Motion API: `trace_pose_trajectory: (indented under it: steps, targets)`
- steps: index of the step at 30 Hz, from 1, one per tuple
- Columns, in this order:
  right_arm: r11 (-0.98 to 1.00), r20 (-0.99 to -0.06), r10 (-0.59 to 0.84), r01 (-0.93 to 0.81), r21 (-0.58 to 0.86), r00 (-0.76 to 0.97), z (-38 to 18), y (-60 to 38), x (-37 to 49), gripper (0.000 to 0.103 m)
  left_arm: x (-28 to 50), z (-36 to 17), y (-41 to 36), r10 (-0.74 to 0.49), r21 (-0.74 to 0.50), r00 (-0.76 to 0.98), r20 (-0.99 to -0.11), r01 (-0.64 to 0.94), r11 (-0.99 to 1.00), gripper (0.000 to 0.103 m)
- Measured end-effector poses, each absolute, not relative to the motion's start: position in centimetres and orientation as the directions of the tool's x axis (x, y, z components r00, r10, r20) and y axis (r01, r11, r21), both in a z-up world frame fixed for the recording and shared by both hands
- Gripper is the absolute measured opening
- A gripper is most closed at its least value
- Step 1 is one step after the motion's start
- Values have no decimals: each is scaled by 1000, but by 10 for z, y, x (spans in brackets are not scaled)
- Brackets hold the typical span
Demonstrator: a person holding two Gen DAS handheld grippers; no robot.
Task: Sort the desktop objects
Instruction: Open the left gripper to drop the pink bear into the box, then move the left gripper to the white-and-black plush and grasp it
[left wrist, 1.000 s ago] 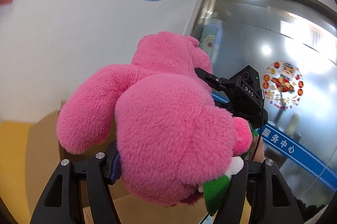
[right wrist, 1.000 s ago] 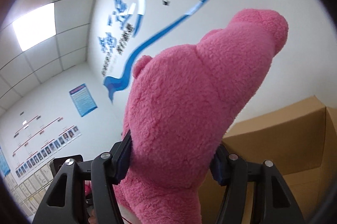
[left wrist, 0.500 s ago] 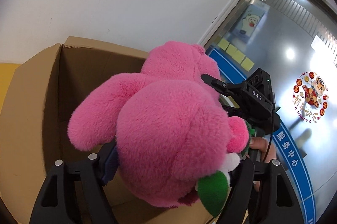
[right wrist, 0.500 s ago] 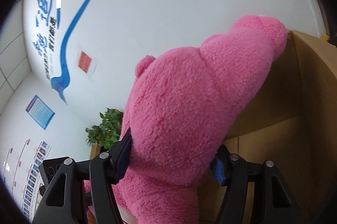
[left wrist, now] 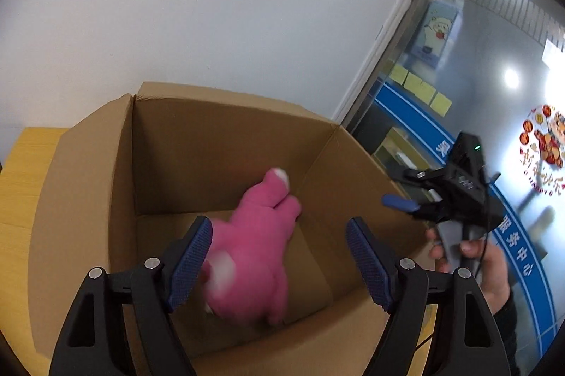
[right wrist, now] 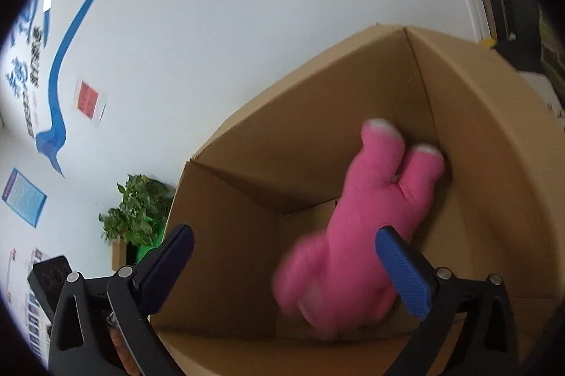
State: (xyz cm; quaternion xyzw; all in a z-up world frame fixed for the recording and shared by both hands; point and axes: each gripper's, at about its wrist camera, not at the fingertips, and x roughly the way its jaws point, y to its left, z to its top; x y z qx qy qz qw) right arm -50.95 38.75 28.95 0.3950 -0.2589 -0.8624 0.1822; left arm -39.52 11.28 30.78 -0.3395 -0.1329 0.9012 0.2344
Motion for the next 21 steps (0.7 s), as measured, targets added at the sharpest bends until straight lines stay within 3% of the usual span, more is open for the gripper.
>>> trace_pose_trajectory:
  steps: [4, 6, 8, 9, 12, 16, 21]
  targets:
    - [-836, -544, -538, 326, 442, -644, 314, 381, -422, 103, -338, 301, 107, 509, -323, -676, -533, -393, -861, 83]
    - [-844, -538, -536, 422, 331, -651, 309, 382, -361, 103, -293, 293, 104, 516, -270, -680, -521, -442, -856, 90]
    - [-843, -540, -527, 484, 235, -657, 294, 386, -303, 103, -240, 277, 104, 538, -244, -669, -512, -487, -838, 103]
    - [-835, -550, -532, 506, 216, -643, 280, 391, -273, 103, -216, 265, 104, 546, -231, -659, -517, -507, -830, 103]
    - [-793, -612, -586, 529, 302, -531, 225, 414, -218, 103, -155, 225, 104, 572, -226, -616, -542, -549, -805, 103]
    - [-814, -688, -560, 460, 354, -462, 141, 434, -179, 103, -112, 173, 101, 613, -315, -546, -572, -544, -778, 103]
    - [-729, -632, -675, 478, 491, -380, 88, 411, -151, 103, -86, 115, 100, 677, -478, -455, -579, -483, -733, 103]
